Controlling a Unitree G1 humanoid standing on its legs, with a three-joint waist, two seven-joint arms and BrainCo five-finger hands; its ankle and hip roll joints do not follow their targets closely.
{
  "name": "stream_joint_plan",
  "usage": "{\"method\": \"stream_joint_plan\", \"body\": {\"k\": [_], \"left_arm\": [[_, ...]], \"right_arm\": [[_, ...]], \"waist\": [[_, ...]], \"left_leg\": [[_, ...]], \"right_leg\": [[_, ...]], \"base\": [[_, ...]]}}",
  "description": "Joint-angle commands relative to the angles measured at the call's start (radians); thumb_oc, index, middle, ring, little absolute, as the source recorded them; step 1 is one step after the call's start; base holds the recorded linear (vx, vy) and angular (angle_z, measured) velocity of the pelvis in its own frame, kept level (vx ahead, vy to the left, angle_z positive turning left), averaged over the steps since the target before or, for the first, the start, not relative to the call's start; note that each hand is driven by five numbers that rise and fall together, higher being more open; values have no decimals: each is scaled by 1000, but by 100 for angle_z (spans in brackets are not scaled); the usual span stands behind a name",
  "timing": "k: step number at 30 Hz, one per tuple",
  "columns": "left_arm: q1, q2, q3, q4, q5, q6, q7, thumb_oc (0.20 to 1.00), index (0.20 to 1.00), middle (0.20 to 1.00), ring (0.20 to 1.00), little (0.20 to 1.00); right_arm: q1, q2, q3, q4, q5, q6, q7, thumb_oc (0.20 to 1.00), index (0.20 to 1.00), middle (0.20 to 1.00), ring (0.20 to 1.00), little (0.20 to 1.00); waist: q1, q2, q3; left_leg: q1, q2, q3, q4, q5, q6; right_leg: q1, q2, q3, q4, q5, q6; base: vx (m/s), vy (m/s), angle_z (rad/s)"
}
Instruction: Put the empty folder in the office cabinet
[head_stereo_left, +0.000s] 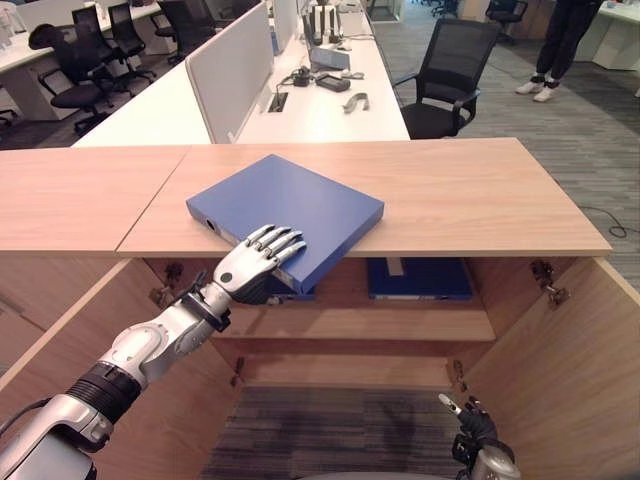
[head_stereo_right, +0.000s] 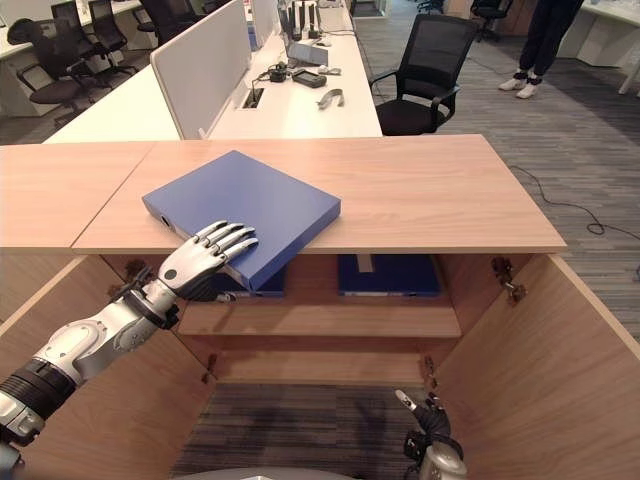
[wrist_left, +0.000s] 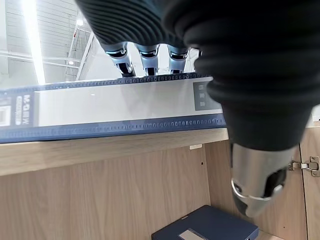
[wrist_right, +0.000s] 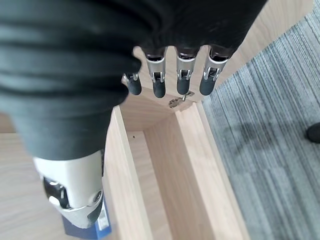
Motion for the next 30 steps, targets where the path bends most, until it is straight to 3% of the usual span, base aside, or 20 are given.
{"method": "stream_joint_plan", "body": {"k": [1,6,7,8,30], "left_arm": [[-147,-3,14,79,9,17,20,1000,1000,1000,1000,1000],[-157,-3,24,78,7,23,31,1000,1000,1000,1000,1000],[-158,-2,30,76,6,26,36,856,856,856,856,856],[-158,-5,32,77,3,26,36,200,200,200,200,200],[-163,-8,116,0,-49,29,50,200,200,200,200,200]], "right_arm": [[-57,25,-22,-39,31,-60,5,1000,1000,1000,1000,1000],[-54,30,-21,-34,35,-60,4,1000,1000,1000,1000,1000],[-52,33,-20,-29,34,-59,6,1000,1000,1000,1000,1000],[-53,34,-21,-22,35,-59,6,1000,1000,1000,1000,1000],[-56,59,-51,-23,125,-72,17,1000,1000,1000,1000,1000]], "waist": [[2,-29,5],[1,-30,5],[1,-31,4],[1,-31,3],[3,-36,-2]], "left_leg": [[46,2,4,12,-116,-24],[46,1,6,12,-116,-24],[46,1,5,12,-117,-24],[46,1,5,12,-117,-24],[43,2,7,12,-112,-26]], "right_leg": [[-11,-58,17,55,-37,123],[-10,-59,16,56,-38,123],[-10,-59,16,56,-37,123],[-10,-59,16,55,-36,123],[-12,-61,12,55,-33,123]], "base": [[0,0,0],[0,0,0],[0,0,0],[0,0,0],[0,0,0]]}}
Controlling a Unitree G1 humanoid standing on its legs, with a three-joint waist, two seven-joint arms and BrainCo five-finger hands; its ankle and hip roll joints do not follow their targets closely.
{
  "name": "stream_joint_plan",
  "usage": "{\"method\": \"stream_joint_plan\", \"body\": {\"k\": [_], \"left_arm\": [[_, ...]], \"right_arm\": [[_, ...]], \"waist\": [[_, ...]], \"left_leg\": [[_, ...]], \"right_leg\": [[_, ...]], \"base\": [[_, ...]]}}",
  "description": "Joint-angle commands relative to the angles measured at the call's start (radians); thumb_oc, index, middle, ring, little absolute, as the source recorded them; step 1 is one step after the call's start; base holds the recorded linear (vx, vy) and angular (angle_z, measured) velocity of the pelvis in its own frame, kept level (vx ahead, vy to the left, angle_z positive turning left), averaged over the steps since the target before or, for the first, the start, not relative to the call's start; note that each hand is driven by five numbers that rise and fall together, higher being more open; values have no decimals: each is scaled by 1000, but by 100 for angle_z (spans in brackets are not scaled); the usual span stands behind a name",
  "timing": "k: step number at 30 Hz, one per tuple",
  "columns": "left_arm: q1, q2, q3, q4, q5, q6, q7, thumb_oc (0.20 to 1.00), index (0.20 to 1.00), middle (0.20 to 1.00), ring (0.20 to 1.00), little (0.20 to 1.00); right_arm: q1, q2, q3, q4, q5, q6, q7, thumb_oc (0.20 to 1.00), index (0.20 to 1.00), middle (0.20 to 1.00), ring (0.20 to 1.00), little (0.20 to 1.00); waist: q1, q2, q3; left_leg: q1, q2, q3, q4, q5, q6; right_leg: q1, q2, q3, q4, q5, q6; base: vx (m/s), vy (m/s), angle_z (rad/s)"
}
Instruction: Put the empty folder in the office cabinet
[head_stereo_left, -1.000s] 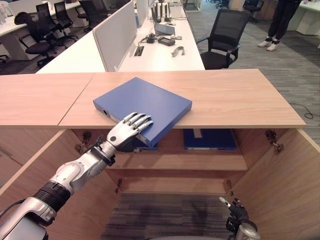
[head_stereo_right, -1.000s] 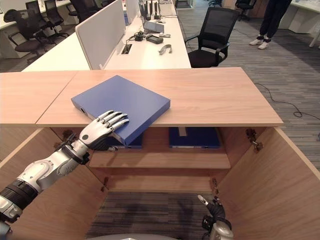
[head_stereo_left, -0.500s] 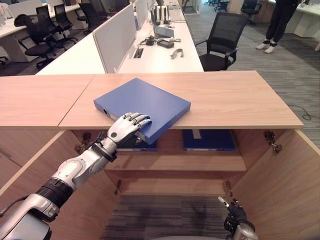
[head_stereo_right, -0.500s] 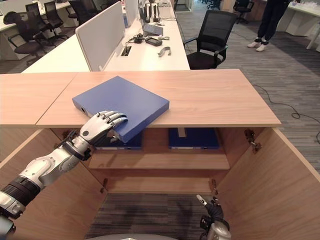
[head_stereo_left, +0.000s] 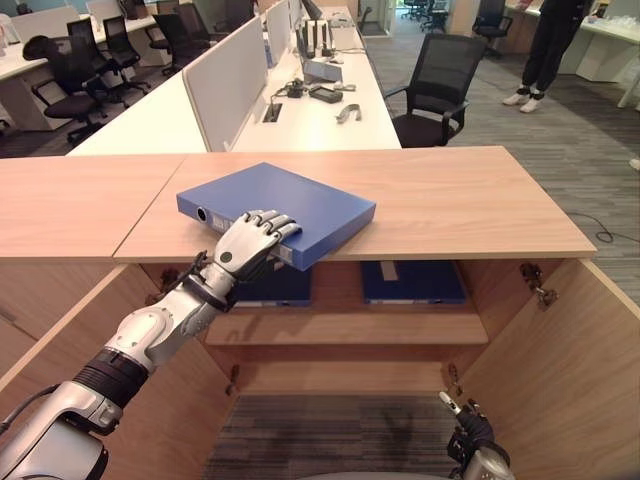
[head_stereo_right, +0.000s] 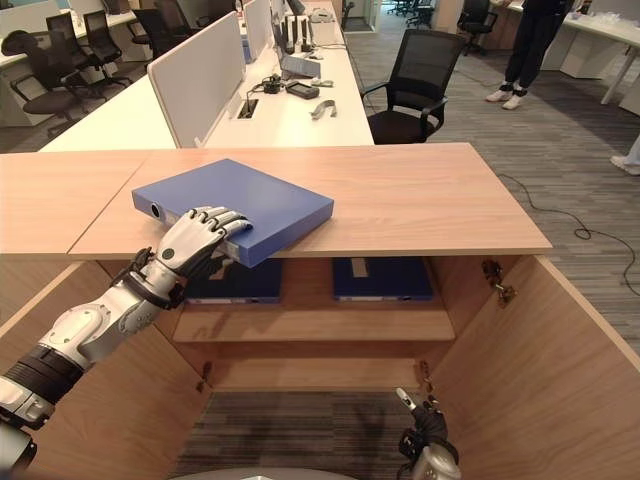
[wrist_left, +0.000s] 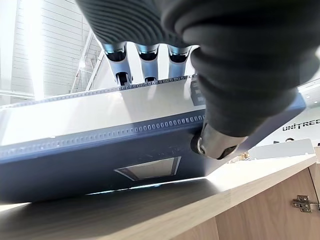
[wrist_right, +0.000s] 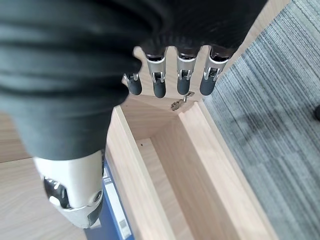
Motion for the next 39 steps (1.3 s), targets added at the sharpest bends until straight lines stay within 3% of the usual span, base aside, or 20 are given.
{"method": "stream_joint_plan", "body": {"k": [1,6,13,14,20,23,24,25,26,27,28,31,39], "left_arm": [[-110,28,74,19,-58,8,4,200,200,200,200,200],[-220,70,138,-98,-82,25,36,200,200,200,200,200],[-282,27,282,-247,-165,34,86,200,200,200,200,200],[-284,-7,337,-305,-222,21,99,200,200,200,200,200],[-264,-83,428,-413,-355,-8,94,200,200,200,200,200],[-245,-141,471,-504,-560,-69,90,200,200,200,200,200],[-240,-142,478,-509,-568,-68,83,200,200,200,200,200],[-234,-151,483,-523,-625,-87,68,200,200,200,200,200],[-229,-170,477,-543,-779,-136,9,200,200,200,200,200],[-228,-169,483,-544,-793,-137,-3,200,200,200,200,200],[-210,-178,493,-567,-951,-170,-82,200,200,200,200,200],[-192,-183,506,-585,-1150,-194,-193,200,200,200,200,200],[-59,-174,544,-588,-1669,-149,-521,200,200,200,200,200]], "right_arm": [[-62,24,-42,-18,37,-48,14,1000,1000,1000,1000,1000],[-75,24,-32,-10,31,-47,15,1000,1000,1000,1000,1000],[-100,31,-23,10,20,-44,16,1000,1000,1000,1000,1000],[-111,36,-21,13,10,-41,15,1000,1000,1000,1000,1000],[-130,35,-12,21,-10,-33,10,1000,1000,1000,1000,1000],[-142,34,-13,19,-20,-24,4,1000,1000,1000,1000,1000],[-141,32,-13,18,-21,-23,4,1000,1000,1000,1000,1000],[-141,31,-13,16,-23,-21,5,1000,1000,1000,1000,1000],[-144,28,-14,13,-24,-14,5,1000,1000,1000,1000,1000],[-144,27,-15,12,-24,-13,5,1000,1000,1000,1000,1000],[-145,23,-18,11,-23,-6,8,1000,1000,1000,1000,1000],[-144,18,-24,13,-22,3,12,1000,1000,1000,1000,1000],[-142,5,-39,18,1,23,49,1000,1000,1000,1000,1000]], "waist": [[15,-28,24],[19,-26,21],[28,-24,20],[32,-24,18],[38,-20,21],[45,-18,24],[45,-16,24],[46,-16,25],[49,-14,26],[49,-13,25],[52,-13,26],[55,-12,26],[65,-9,31]], "left_leg": [[41,2,4,12,-112,-26],[41,1,-1,12,-111,-28],[43,2,-5,12,-111,-31],[43,3,-6,12,-110,-31],[45,5,-8,12,-110,-31],[44,5,-12,12,-109,-29],[44,5,-11,12,-109,-29],[44,5,-12,12,-109,-29],[43,5,-15,12,-107,-29],[43,5,-15,12,-107,-29],[43,6,-17,12,-107,-30],[42,6,-19,12,-107,-30],[40,6,-30,12,-105,-32]], "right_leg": [[-12,-61,10,55,-34,124],[-12,-62,7,56,-35,123],[-7,-61,2,53,-37,120],[-5,-61,0,53,-39,117],[-4,-58,-1,55,-43,111],[-2,-56,-4,55,-44,107],[-2,-56,-4,56,-44,107],[-2,-55,-4,56,-45,107],[-2,-54,-6,58,-46,105],[-2,-54,-7,58,-46,105],[-1,-54,-9,59,-48,103],[0,-54,-11,60,-50,103],[5,-52,-14,59,-52,98]], "base": [[0,0,0],[0,0,0],[1,-2,1],[5,-17,6],[3,-8,3],[-13,-9,4],[0,0,0],[0,0,0],[0,0,0],[0,0,0],[-16,-11,3],[-5,-4,1],[-5,-3,2]]}}
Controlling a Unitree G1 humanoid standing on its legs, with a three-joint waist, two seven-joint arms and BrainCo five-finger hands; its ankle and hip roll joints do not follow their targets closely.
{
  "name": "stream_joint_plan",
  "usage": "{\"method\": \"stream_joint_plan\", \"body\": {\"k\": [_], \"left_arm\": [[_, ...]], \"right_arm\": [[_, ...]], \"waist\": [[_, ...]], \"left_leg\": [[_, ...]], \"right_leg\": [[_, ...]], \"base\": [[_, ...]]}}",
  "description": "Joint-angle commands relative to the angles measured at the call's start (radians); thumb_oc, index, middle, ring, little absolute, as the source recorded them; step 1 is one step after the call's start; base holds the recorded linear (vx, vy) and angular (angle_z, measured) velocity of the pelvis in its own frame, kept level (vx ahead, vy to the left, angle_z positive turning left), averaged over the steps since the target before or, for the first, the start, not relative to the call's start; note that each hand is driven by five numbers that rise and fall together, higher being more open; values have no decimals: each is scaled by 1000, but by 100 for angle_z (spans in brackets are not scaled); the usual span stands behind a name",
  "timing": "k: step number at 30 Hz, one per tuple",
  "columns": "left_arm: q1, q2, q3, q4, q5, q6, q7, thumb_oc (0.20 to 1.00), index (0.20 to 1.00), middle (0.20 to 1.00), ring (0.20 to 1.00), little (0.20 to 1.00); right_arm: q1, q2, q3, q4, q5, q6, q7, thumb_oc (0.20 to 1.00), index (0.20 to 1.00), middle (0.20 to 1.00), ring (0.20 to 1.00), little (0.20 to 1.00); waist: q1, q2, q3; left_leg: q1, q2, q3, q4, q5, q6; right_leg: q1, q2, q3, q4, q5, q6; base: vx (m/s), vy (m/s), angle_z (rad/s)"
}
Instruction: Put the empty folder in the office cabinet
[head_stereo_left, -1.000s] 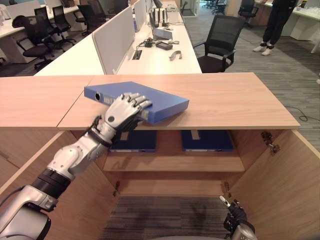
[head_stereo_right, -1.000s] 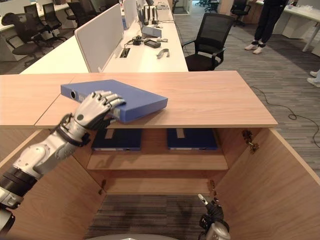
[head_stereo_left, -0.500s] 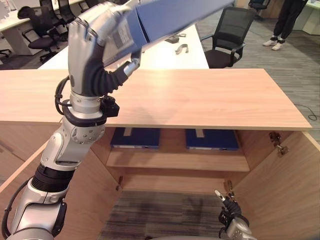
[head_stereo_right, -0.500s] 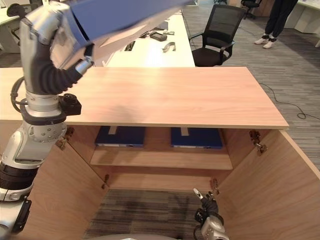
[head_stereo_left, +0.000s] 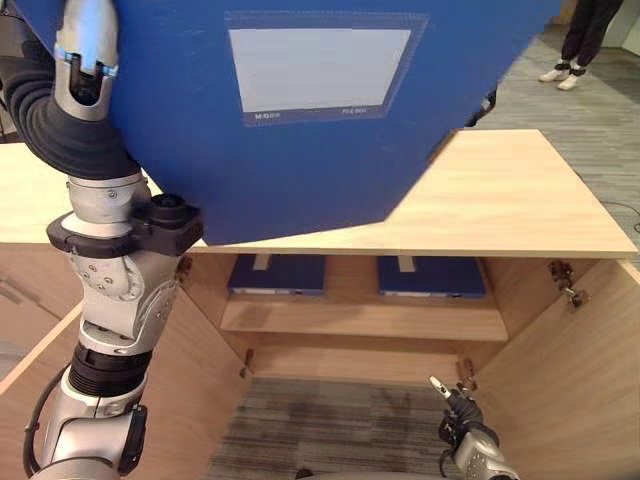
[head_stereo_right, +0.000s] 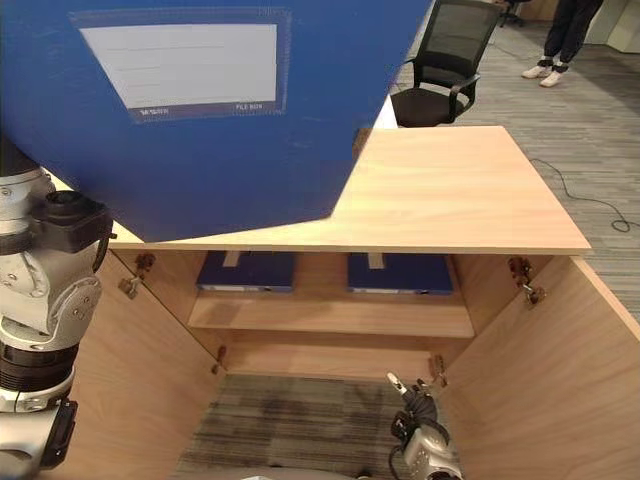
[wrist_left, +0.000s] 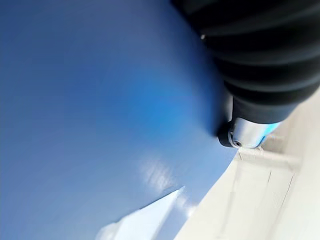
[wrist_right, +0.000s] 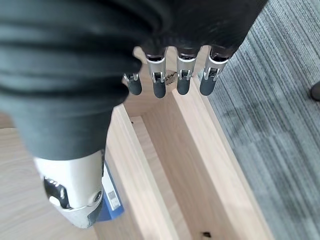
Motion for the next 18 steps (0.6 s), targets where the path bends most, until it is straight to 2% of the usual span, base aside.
{"method": "stream_joint_plan", "body": {"k": [1,4,8,13,18], "left_arm": [[4,23,71,41,-227,2,-125,200,200,200,200,200],[101,49,129,68,-374,28,-209,200,200,200,200,200],[182,69,176,104,-441,49,-250,200,200,200,200,200],[249,80,192,138,-435,61,-253,200,200,200,200,200],[328,38,158,134,-353,90,-236,200,200,200,200,200]], "right_arm": [[-68,-3,-35,12,6,-9,26,1000,1000,1000,1000,1000],[-61,-8,-49,20,16,-8,41,1000,1000,1000,1000,1000],[-57,-11,-58,34,23,-8,52,1000,1000,1000,1000,1000],[-52,-14,-60,31,28,-11,57,1000,1000,1000,1000,1000],[-60,-21,-62,7,17,-13,48,1000,1000,1000,1000,1000]], "waist": [[32,-41,-19],[40,-40,-17],[46,-40,-16],[49,-39,-16],[53,-42,-11]], "left_leg": [[47,8,1,3,-105,-31],[45,9,0,3,-103,-32],[45,10,-1,3,-102,-33],[43,12,0,3,-99,-32],[40,12,-3,3,-97,-31]], "right_leg": [[-7,-52,20,54,-50,99],[-6,-50,19,52,-50,97],[-5,-50,19,49,-49,94],[-6,-48,20,49,-49,92],[-9,-49,22,49,-47,92]], "base": [[0,0,0],[0,0,0],[0,0,0],[-3,1,1],[0,0,0]]}}
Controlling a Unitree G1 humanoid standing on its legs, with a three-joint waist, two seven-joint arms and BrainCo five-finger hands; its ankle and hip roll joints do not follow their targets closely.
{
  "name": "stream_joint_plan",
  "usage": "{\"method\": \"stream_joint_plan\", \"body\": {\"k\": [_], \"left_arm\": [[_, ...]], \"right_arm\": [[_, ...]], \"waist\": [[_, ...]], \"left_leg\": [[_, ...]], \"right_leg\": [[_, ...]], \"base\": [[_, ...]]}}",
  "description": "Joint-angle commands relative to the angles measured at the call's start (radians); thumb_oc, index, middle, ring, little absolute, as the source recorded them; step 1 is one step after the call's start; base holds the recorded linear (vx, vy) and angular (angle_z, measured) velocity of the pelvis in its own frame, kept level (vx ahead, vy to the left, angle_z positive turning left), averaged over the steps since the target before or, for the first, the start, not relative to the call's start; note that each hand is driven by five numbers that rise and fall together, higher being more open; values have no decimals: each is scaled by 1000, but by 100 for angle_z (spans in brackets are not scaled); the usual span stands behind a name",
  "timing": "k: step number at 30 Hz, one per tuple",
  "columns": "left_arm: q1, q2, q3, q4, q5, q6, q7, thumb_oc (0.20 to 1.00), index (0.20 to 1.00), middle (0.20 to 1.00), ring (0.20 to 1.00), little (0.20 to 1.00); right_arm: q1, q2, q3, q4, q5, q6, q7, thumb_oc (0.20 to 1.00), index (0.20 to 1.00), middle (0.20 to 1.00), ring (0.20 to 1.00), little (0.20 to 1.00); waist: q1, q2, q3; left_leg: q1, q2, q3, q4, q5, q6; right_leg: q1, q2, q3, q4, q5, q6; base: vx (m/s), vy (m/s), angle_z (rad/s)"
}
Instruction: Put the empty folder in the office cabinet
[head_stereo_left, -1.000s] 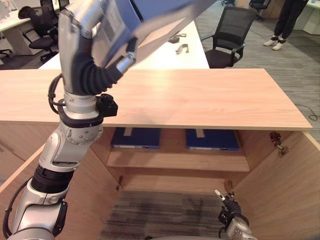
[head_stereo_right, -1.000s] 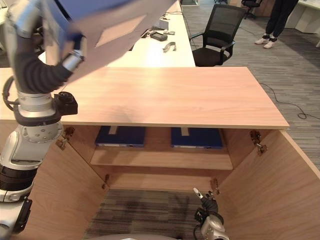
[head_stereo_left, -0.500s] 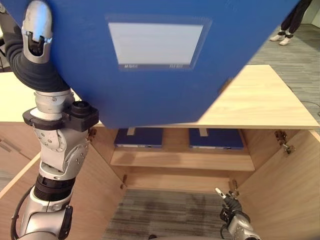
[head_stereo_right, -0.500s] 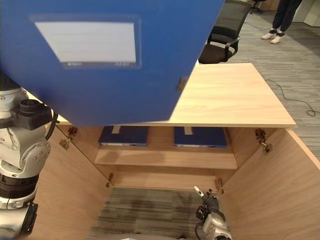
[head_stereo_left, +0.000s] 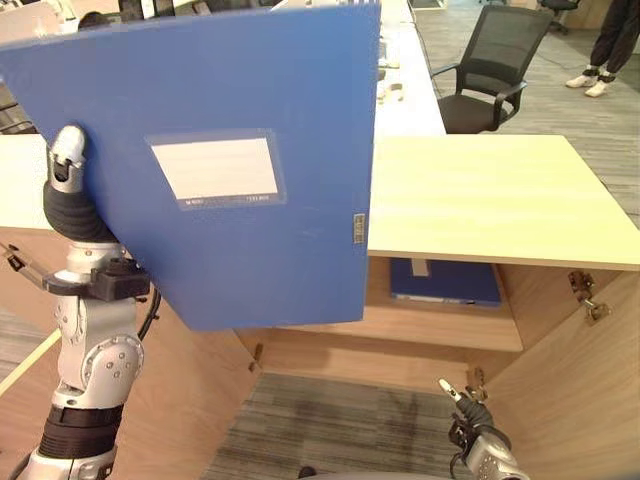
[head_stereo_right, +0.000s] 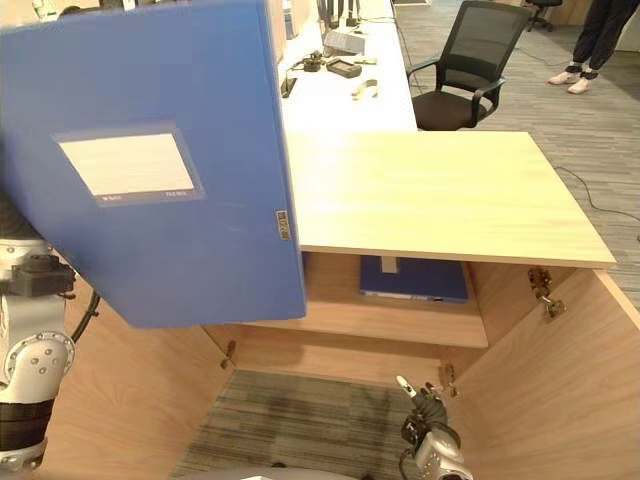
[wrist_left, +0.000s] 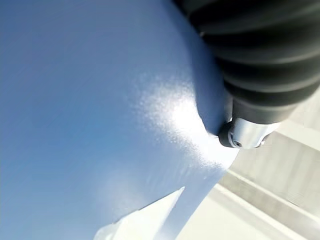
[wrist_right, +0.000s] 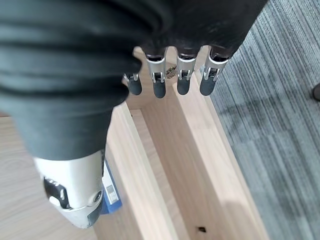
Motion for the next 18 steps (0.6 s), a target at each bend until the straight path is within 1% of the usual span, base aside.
{"method": "stream_joint_plan", "body": {"k": [1,3,4,5,6,9,10,14,18], "left_arm": [[-26,17,-4,-10,54,3,4,200,200,200,200,200],[-25,15,-4,-11,56,3,4,200,200,200,200,200],[4,-30,-41,9,73,29,-6,200,200,200,200,200],[17,-40,-49,15,86,38,-11,200,200,200,200,200],[39,-62,-62,52,106,56,-27,200,200,200,200,200],[62,-77,-80,72,143,79,-56,200,200,200,200,200],[62,-79,-80,73,143,79,-56,200,200,200,200,200],[64,-60,-103,106,172,100,-114,200,200,200,200,200],[57,-27,-108,109,199,105,-158,200,200,200,200,200]], "right_arm": [[-69,2,-15,-24,0,-31,5,1000,1000,1000,1000,1000],[-67,1,-14,-26,-1,-31,4,1000,1000,1000,1000,1000],[-67,-7,2,-73,-30,-27,9,1000,1000,1000,1000,1000],[-63,-14,8,-102,-48,-25,13,1000,1000,1000,1000,1000],[-50,-33,27,-173,-93,-21,26,1000,1000,1000,1000,1000],[-20,-89,60,-322,-148,-12,74,1000,1000,1000,1000,1000],[-17,-90,60,-325,-148,-10,74,1000,1000,1000,1000,1000],[14,-211,92,-525,-142,2,194,1000,1000,1000,1000,1000],[24,-352,130,-685,-78,43,330,1000,1000,1000,1000,1000]], "waist": [[5,-45,-12],[5,-44,-13],[5,-49,-8],[5,-49,-7],[3,-53,-4],[-1,-58,0],[-1,-57,-1],[-6,-66,3],[-9,-73,5]], "left_leg": [[37,12,3,3,-97,-29],[37,12,3,3,-97,-29],[36,12,3,3,-96,-27],[35,12,3,3,-95,-26],[34,12,5,3,-94,-25],[32,13,7,3,-92,-25],[32,13,7,3,-92,-25],[27,15,8,3,-89,-25],[25,15,10,3,-87,-26]], "right_leg": [[-14,-49,27,49,-45,92],[-14,-49,27,49,-45,92],[-16,-50,27,49,-43,91],[-17,-51,27,50,-43,91],[-19,-52,28,50,-41,91],[-25,-52,30,51,-38,91],[-25,-52,30,52,-38,91],[-30,-55,31,54,-36,94],[-33,-58,34,52,-31,98]], "base": [[0,0,0],[0,0,0],[0,0,0],[-33,12,-1],[0,0,0],[-4,3,-2],[-17,9,-3],[0,0,0],[-7,3,-1]]}}
